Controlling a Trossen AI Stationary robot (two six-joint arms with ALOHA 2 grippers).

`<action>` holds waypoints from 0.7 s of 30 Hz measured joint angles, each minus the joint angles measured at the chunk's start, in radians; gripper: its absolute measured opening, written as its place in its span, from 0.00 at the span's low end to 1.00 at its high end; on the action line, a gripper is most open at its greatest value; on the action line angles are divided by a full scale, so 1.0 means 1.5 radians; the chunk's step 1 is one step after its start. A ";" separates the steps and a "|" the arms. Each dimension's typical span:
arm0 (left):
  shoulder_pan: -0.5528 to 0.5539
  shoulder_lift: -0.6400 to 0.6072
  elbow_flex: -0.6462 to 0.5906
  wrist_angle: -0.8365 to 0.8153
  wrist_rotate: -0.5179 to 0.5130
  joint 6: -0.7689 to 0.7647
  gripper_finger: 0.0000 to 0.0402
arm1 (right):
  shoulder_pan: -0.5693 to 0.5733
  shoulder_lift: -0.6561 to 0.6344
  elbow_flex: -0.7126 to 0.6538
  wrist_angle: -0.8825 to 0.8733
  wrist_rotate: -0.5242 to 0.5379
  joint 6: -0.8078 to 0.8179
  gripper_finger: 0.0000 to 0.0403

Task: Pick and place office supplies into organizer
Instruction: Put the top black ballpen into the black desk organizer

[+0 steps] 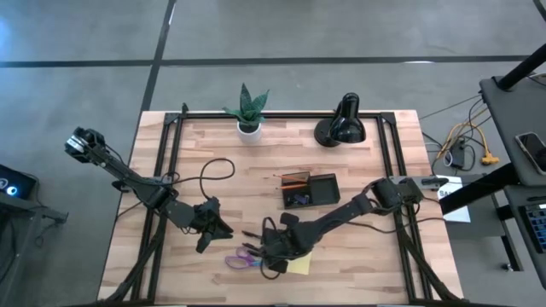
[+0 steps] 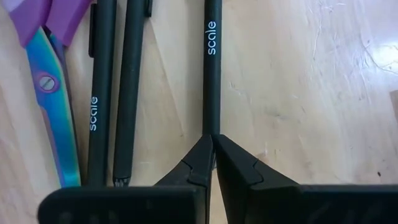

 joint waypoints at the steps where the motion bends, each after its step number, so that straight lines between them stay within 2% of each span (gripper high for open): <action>1: 0.000 0.000 0.000 0.000 0.000 0.000 0.19 | 0.000 -0.001 -0.005 0.005 0.000 0.000 0.03; 13: 0.000 0.001 0.000 0.000 -0.001 0.000 0.19 | 0.003 -0.001 -0.020 0.042 0.012 -0.014 0.03; 21: 0.000 0.001 0.000 0.000 -0.001 0.000 0.19 | 0.007 -0.001 -0.019 0.042 0.018 0.014 0.03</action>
